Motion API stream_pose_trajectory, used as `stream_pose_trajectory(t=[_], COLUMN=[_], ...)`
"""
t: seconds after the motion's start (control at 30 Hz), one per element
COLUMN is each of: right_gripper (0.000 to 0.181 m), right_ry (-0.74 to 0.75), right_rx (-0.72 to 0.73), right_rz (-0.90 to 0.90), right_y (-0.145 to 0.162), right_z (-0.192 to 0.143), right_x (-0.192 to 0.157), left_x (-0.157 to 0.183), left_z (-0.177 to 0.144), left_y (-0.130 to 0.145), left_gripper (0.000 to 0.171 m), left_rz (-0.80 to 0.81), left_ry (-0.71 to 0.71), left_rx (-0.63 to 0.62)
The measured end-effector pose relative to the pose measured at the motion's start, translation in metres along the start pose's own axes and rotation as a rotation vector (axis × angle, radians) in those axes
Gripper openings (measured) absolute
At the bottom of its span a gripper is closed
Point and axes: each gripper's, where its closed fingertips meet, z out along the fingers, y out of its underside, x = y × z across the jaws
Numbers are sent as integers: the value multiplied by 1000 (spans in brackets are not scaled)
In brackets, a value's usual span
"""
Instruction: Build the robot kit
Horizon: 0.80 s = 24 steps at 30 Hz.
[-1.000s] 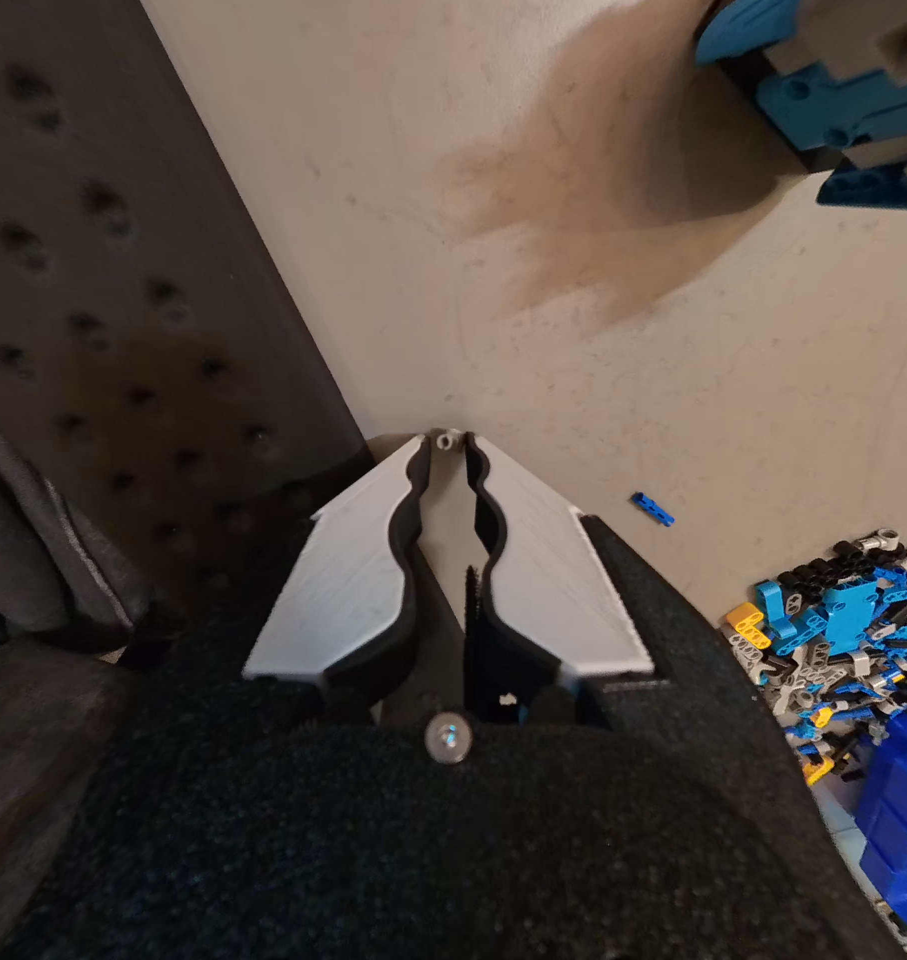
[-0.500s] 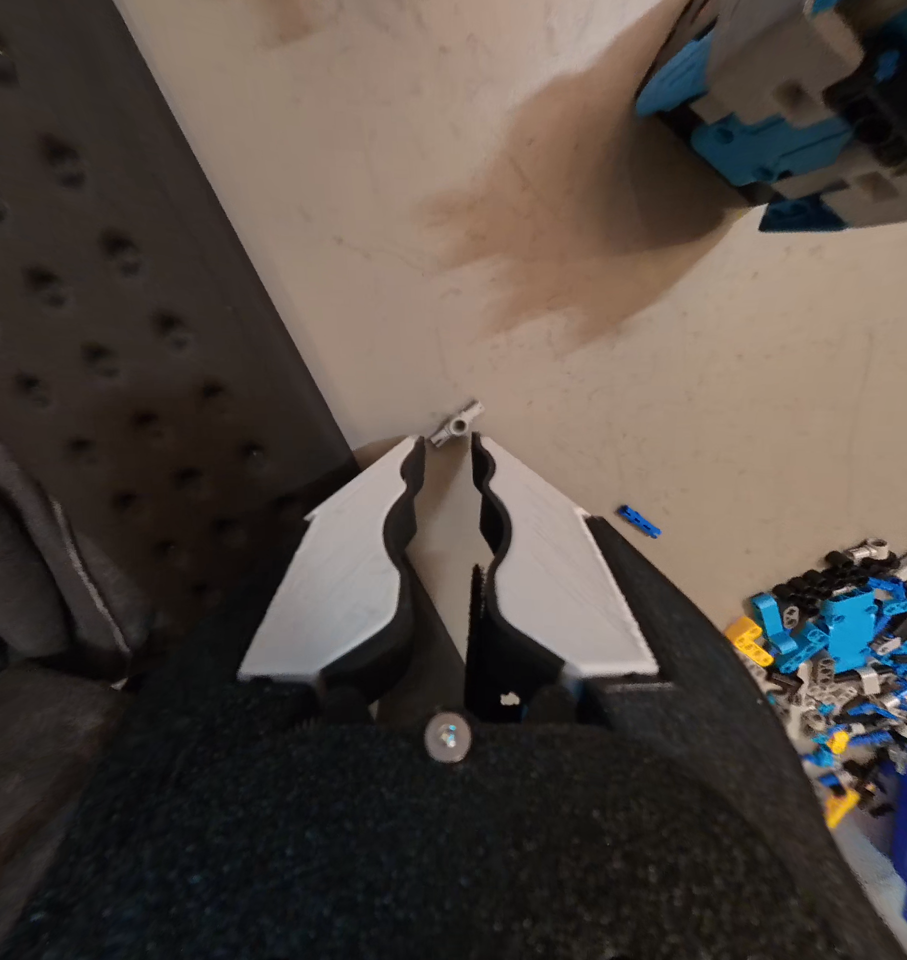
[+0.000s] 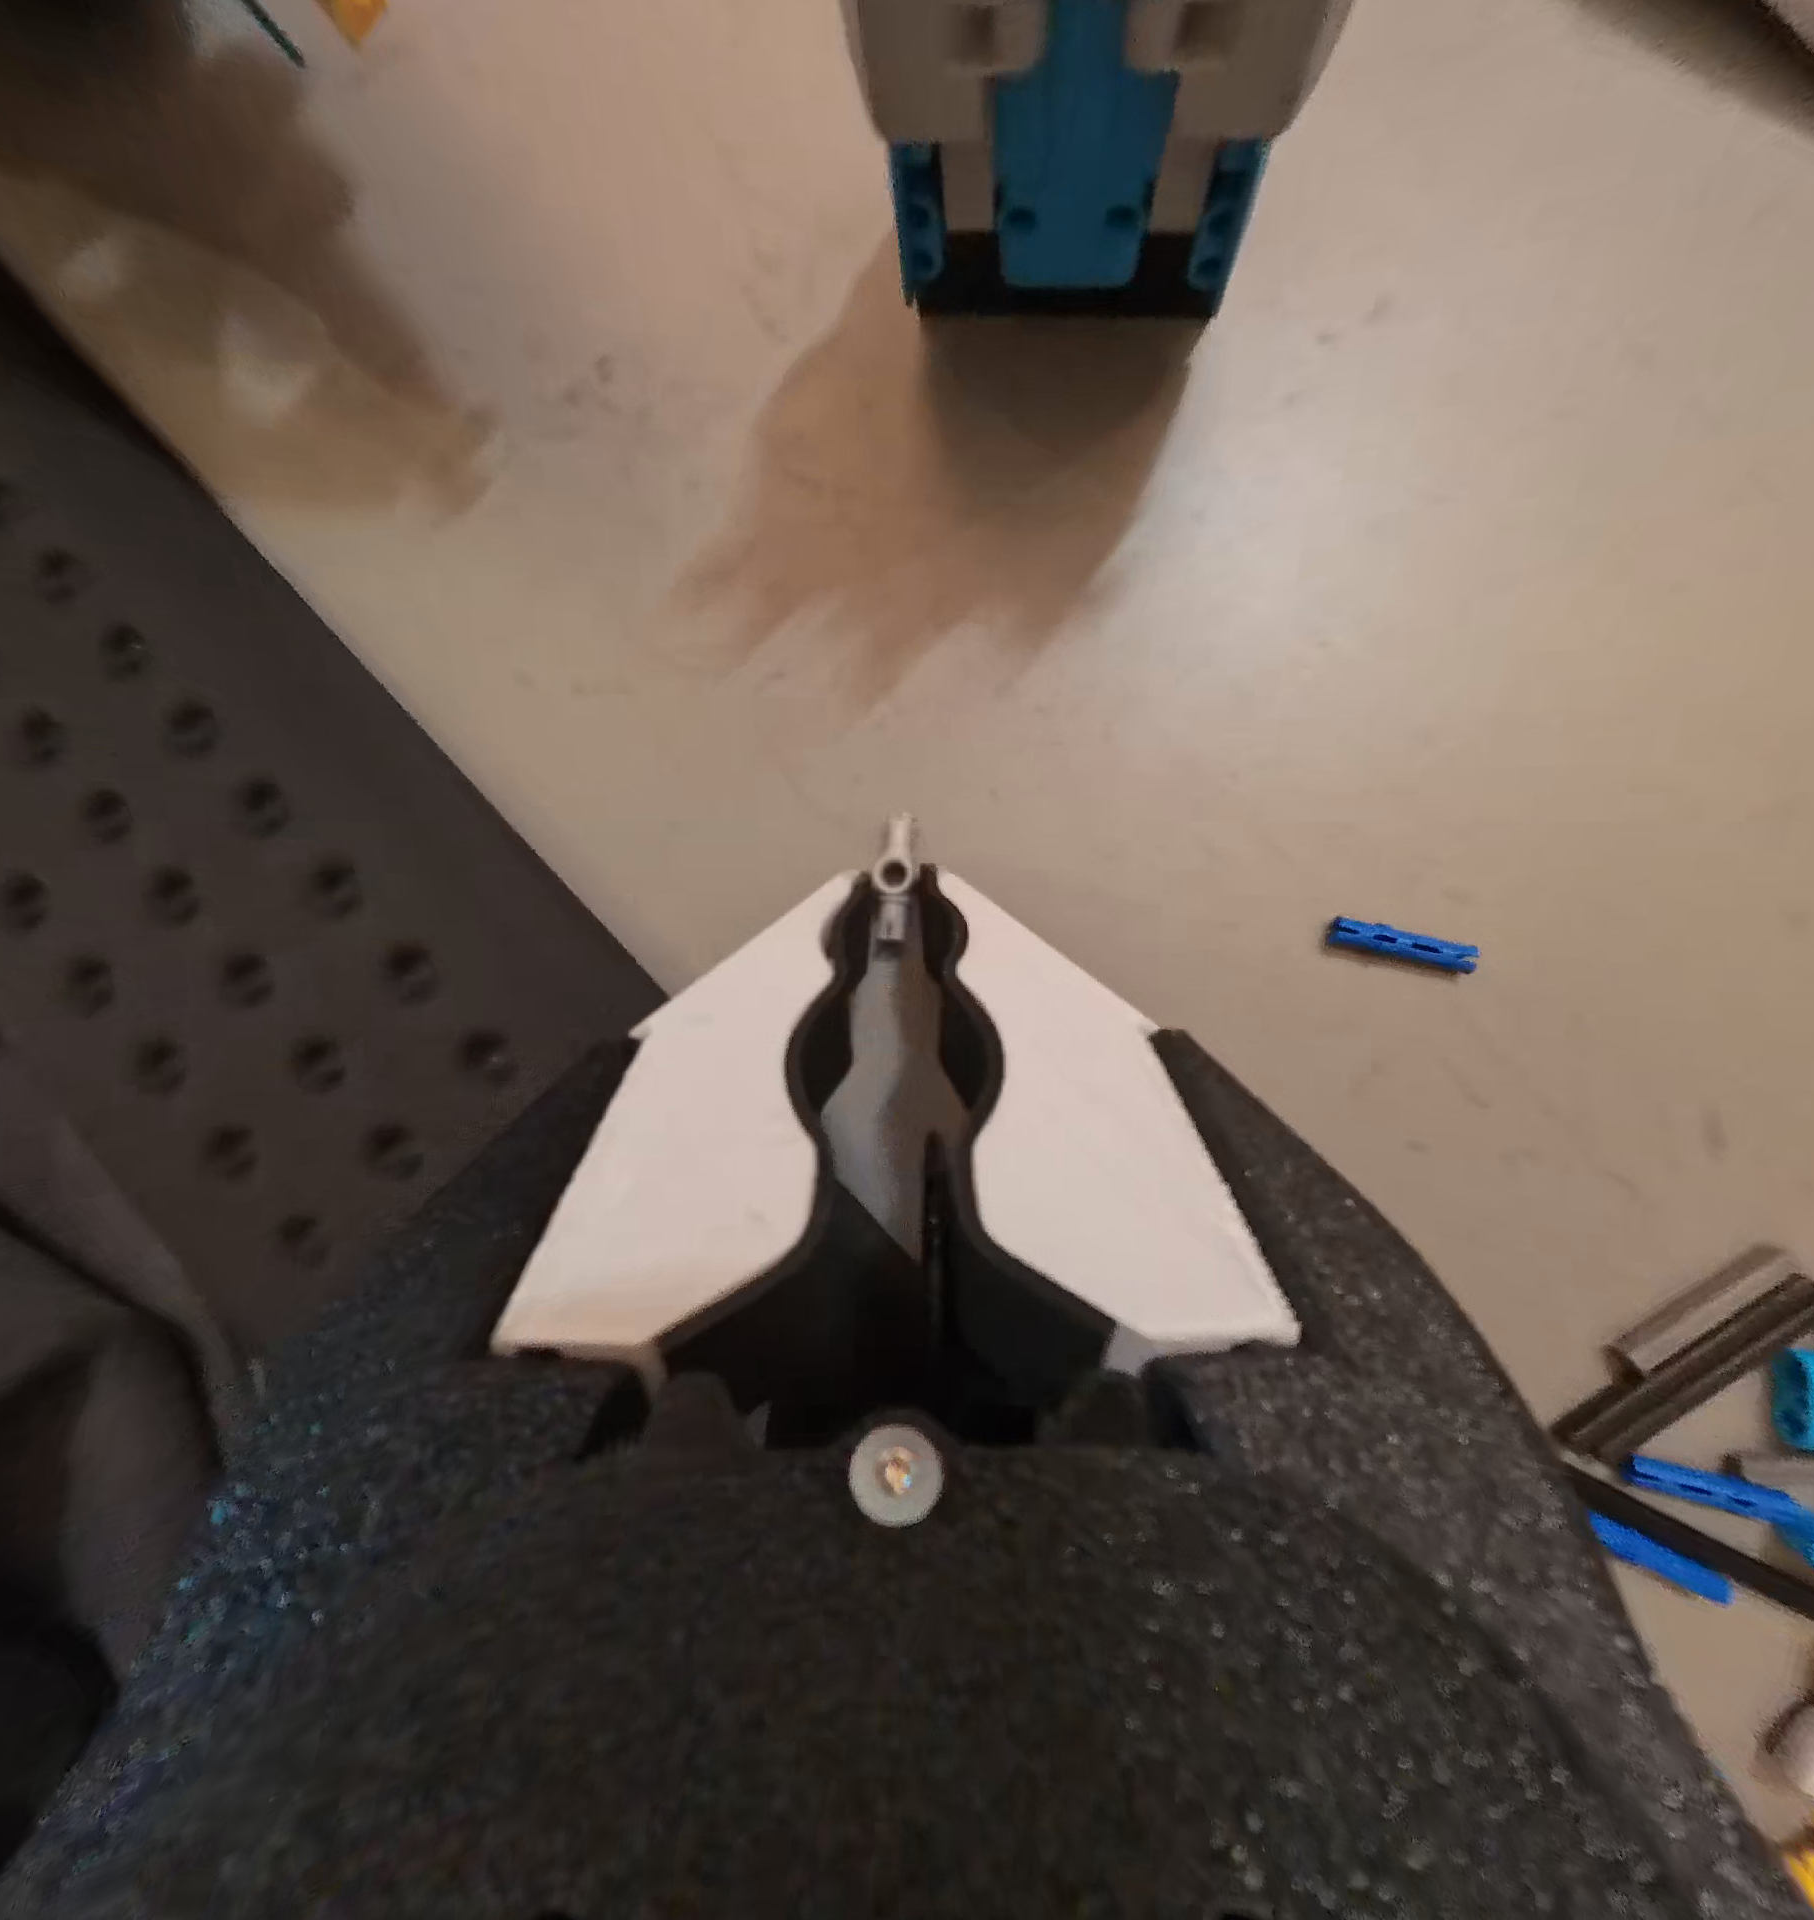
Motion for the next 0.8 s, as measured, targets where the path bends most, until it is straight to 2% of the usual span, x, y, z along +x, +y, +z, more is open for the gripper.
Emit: stream_pose_trajectory(t=[0.17,0.2,0.33,0.4,0.5,0.6,0.73,0.8], right_gripper=[7,7,7,7,7,7,7,7], right_ry=[54,54,-244,-324,-421,-437,-332,-325], right_rx=[-44,-8,389,473,543,551,523,520], right_rz=[-90,-110,-82,-58,8,82,22,8], right_y=[-2,-9,-91,-115,-134,-141,-135,-135], right_z=[1,2,-14,-10,-1,3,6,7], right_x=[0,-2,-69,-88,-102,-99,-95,-97], left_x=[2,1,8,12,10,4,-5,-4], left_z=[1,1,1,1,1,-2,-4,-3], left_y=[0,-2,-9,-15,-13,-13,-14,-13], left_gripper=[13,13,13,13,13,13,13,13], left_rz=[9,7,-32,-43,-43,-32,-19,-19], left_ry=[-1,-5,17,27,3,-37,-100,-98], left_rx=[0,10,57,90,85,86,89,84])
